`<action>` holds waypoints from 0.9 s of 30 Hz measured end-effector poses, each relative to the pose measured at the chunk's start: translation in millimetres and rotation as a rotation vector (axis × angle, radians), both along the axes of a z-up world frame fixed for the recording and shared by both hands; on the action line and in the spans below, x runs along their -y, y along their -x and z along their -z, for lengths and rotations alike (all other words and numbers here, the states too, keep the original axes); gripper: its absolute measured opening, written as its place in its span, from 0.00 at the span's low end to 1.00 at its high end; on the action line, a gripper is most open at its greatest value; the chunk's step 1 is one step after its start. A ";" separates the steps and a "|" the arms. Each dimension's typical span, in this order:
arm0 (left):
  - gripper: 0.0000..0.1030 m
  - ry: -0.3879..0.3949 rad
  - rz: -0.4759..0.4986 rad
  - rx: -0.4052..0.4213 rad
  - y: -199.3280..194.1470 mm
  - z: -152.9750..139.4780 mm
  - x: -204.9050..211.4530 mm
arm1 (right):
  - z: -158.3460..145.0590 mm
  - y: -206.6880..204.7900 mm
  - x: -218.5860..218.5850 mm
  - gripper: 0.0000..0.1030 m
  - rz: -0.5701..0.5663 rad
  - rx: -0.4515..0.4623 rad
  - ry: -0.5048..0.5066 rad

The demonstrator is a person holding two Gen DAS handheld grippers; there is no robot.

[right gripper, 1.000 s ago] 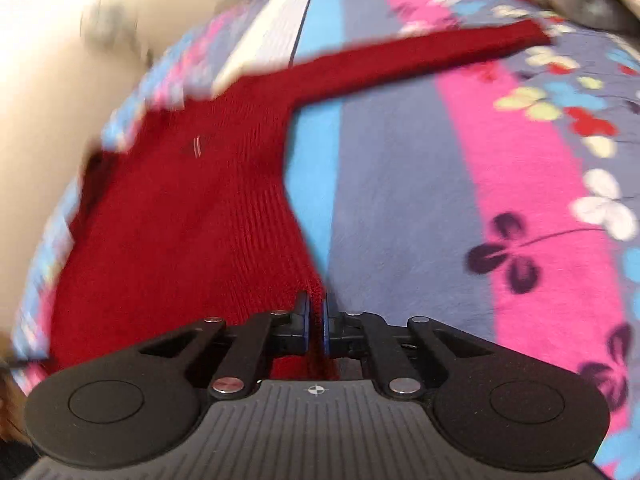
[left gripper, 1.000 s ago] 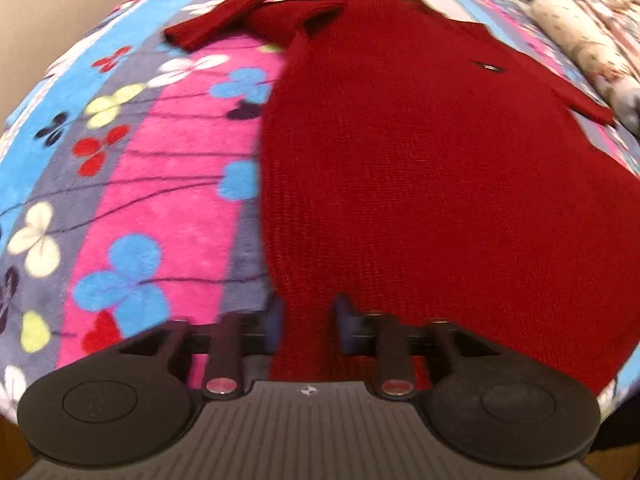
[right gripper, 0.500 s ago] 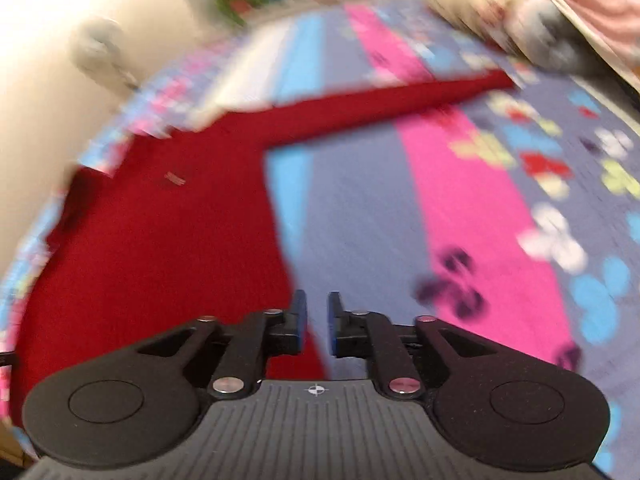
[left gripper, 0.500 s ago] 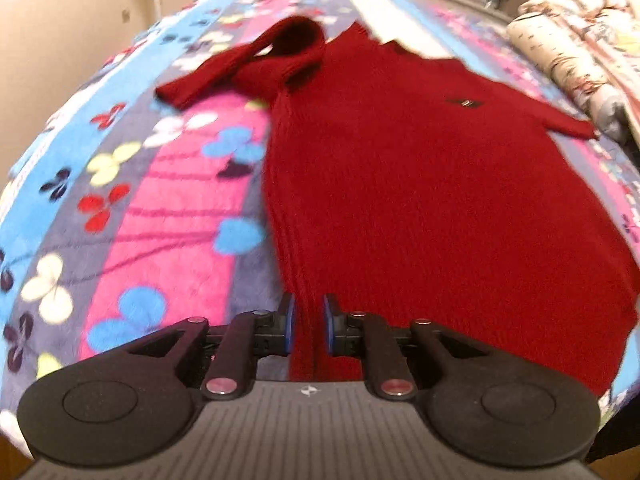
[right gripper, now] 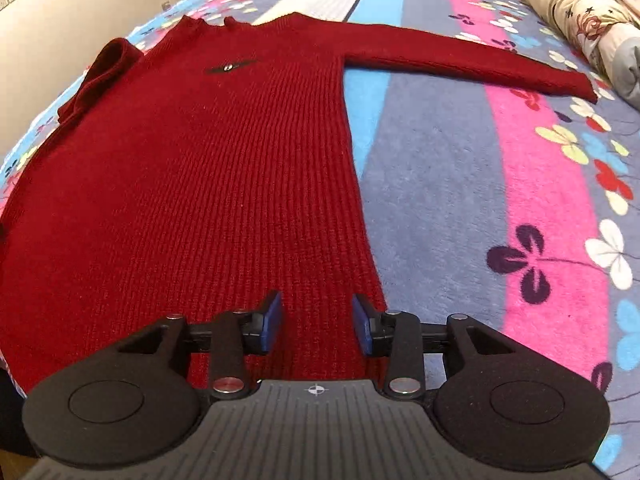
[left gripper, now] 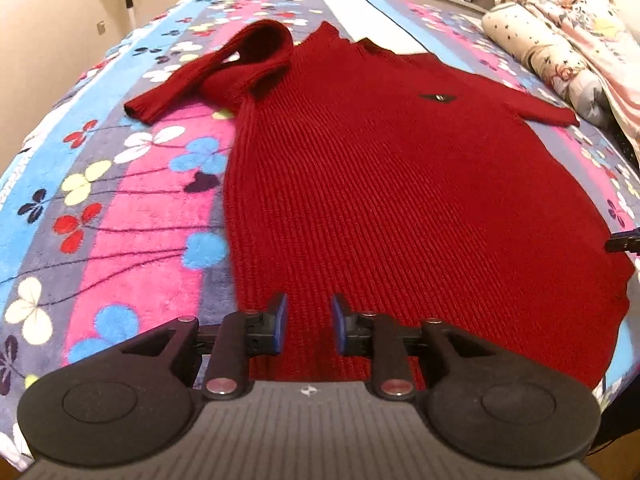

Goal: Fold small clothes

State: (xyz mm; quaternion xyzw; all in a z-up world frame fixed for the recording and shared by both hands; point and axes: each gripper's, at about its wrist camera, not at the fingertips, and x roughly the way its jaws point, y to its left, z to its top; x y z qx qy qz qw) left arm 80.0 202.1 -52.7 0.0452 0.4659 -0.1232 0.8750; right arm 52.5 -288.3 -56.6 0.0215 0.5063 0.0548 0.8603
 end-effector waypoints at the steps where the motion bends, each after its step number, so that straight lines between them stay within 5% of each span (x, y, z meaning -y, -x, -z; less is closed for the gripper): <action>1: 0.27 -0.013 0.002 -0.027 -2.1 5.1 1.2 | 2.7 -1.2 -1.5 0.40 -0.006 -0.017 0.032; 4: 0.30 -0.083 0.010 -0.112 -6.2 21.5 8.2 | 3.7 -2.3 -6.3 0.41 0.000 -0.004 0.032; 8: 0.34 -0.070 0.018 -0.039 -0.8 9.8 12.0 | -17.2 -3.5 -4.9 0.41 0.027 0.102 -0.037; 12: 0.34 0.000 -0.077 0.054 -7.9 -7.9 0.0 | -21.4 -11.9 -6.2 0.42 0.030 0.136 -0.062; 14: 0.26 0.077 -0.139 0.086 -17.0 -16.8 -11.0 | -19.0 -18.2 -7.5 0.42 0.039 0.132 -0.062; 15: 0.03 0.102 -0.161 0.104 -23.4 -21.5 -13.9 | -17.8 -21.7 -8.4 0.42 0.045 0.127 -0.060; 19: 0.00 0.149 -0.243 0.184 -64.8 -36.5 -23.3 | -12.7 -33.2 -19.2 0.40 0.042 0.098 -0.037; 20: 0.00 0.156 -0.268 0.203 -77.9 -39.2 -27.6 | -11.2 -34.8 -22.6 0.36 0.030 0.093 -0.028; 21: 0.00 0.170 -0.307 0.224 -93.8 -41.0 -33.5 | -8.6 -36.7 -25.7 0.21 0.014 0.089 -0.013; 22: 0.01 0.204 -0.349 0.236 -107.0 -42.8 -39.9 | -4.8 -39.4 -27.4 0.13 0.006 0.081 0.006; 24: 0.04 0.315 -0.454 0.244 -137.1 -38.0 -59.4 | 3.1 -44.7 -27.4 0.13 0.003 0.051 0.032; 27: 0.33 0.438 -0.611 0.209 -179.6 -22.0 -84.3 | 8.6 -50.2 -26.7 0.14 -0.022 0.026 0.031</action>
